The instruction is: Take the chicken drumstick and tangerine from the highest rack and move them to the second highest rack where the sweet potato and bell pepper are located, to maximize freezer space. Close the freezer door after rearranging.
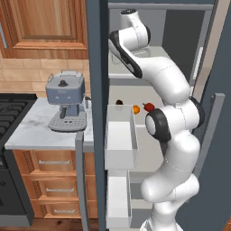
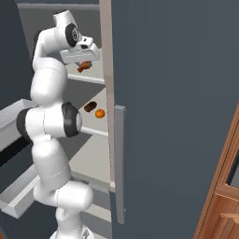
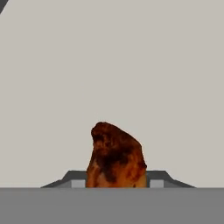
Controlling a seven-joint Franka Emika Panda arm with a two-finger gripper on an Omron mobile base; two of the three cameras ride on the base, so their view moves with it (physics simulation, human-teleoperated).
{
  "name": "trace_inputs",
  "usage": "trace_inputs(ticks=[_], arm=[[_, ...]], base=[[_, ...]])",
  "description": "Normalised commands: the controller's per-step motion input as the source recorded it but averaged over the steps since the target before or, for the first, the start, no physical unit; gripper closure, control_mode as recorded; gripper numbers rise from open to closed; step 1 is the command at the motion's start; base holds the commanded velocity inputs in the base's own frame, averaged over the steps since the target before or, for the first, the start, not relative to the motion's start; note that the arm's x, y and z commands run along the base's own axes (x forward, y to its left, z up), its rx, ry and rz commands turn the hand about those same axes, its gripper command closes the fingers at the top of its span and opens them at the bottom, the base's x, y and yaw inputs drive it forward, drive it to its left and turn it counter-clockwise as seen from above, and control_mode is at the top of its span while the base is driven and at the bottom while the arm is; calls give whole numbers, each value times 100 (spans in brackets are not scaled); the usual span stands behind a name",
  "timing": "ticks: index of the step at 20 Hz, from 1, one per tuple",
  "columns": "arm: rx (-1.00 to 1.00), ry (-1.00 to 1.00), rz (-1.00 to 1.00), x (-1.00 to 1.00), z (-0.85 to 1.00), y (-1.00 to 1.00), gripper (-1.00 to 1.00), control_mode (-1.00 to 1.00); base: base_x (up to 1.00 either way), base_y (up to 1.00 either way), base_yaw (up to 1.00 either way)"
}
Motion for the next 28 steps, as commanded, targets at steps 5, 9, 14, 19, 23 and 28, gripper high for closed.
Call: trace_inputs(ticks=[5, 9, 14, 19, 23, 28], arm=[[16, -27, 0, -41, -41, -26, 100, -100], [39, -44, 0, -47, -10, -50, 100, -100], [29, -40, 0, -65, 1, -29, 100, -100], [25, -8, 0, -100, 10, -9, 100, -100], [13, 0, 0, -100, -13, -4, 100, -100], [5, 0, -1, -87, -34, -3, 100, -100]], base=[[0, 0, 0], [0, 0, 0], [0, 0, 0], [0, 0, 0], [0, 0, 0], [0, 0, 0]])
